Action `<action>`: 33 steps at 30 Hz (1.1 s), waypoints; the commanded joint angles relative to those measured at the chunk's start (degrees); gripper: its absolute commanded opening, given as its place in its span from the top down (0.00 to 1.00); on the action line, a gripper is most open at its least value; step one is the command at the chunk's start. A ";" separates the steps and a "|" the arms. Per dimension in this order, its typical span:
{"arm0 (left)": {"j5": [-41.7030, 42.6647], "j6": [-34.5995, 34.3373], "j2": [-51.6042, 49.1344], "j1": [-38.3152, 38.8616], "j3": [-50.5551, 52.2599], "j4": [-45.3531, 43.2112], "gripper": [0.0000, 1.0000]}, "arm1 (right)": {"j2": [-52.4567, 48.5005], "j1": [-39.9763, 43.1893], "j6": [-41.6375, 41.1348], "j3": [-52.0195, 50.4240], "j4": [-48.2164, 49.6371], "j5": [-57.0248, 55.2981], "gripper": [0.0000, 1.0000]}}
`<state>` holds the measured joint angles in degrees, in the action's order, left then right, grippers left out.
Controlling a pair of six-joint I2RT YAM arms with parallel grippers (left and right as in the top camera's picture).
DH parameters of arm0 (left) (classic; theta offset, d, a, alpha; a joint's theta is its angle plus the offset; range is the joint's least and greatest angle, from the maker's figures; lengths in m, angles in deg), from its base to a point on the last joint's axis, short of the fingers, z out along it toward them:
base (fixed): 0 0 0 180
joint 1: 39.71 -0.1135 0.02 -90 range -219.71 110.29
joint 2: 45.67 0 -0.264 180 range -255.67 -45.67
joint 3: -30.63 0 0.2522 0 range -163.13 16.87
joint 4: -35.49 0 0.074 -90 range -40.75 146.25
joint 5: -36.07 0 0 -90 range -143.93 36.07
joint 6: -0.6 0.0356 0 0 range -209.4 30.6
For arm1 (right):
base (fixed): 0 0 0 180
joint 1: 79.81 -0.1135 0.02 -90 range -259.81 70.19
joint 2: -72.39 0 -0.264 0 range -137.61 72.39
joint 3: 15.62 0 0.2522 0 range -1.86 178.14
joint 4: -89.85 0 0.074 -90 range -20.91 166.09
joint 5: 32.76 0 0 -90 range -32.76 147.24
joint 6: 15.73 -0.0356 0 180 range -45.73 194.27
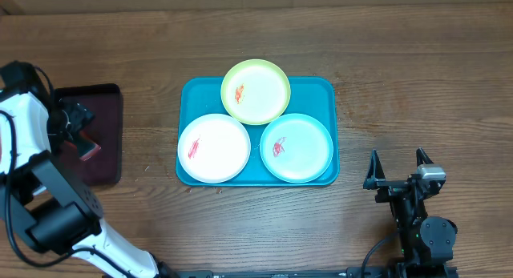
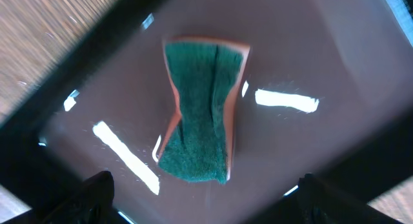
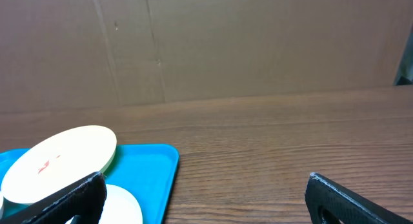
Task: Clean dirty plates on tray and stack at the side
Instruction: 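Move the left gripper over the sponge on the maroon tray, then lower the left gripper and grasp the green-and-orange sponge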
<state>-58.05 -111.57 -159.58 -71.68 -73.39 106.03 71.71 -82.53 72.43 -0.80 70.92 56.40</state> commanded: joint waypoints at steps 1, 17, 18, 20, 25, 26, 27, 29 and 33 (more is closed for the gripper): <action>1.44 -0.55 -3.56 0.22 -0.87 1.49 0.08 | 0.46 0.11 0.17 -0.59 0.37 0.07 0.00; -2.19 1.31 -9.94 0.04 -0.87 -0.02 0.19 | 0.46 0.11 0.17 -0.59 0.37 0.07 0.00; -2.23 2.25 -9.94 0.04 -0.87 -0.26 0.17 | 0.46 0.11 0.17 -0.59 0.37 0.07 0.00; -2.03 5.01 -9.94 0.04 -0.87 -0.70 0.18 | 0.46 0.11 0.17 -0.59 0.35 0.07 0.00; -1.77 10.05 -9.97 0.04 -0.87 -0.61 0.39 | 0.46 0.11 0.17 -0.59 0.37 0.07 0.00; -1.70 9.97 -9.99 0.04 -0.87 -0.50 0.50 | 0.46 0.11 0.17 -0.59 0.37 0.07 0.00; -1.42 9.97 -10.08 0.04 -0.87 -0.48 0.55 | 0.46 0.11 0.17 -0.59 0.35 0.07 0.00; -0.63 9.99 -10.16 0.04 -0.87 -0.48 0.64 | 0.46 0.11 0.17 -0.59 0.37 0.07 0.00; -0.68 9.77 -10.16 0.04 -0.87 -0.52 0.96 | 0.46 0.11 0.17 -0.59 0.37 0.07 0.00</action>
<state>-59.12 -102.56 -168.80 -71.68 -73.41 105.39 71.71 -82.53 72.41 -0.80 70.92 56.40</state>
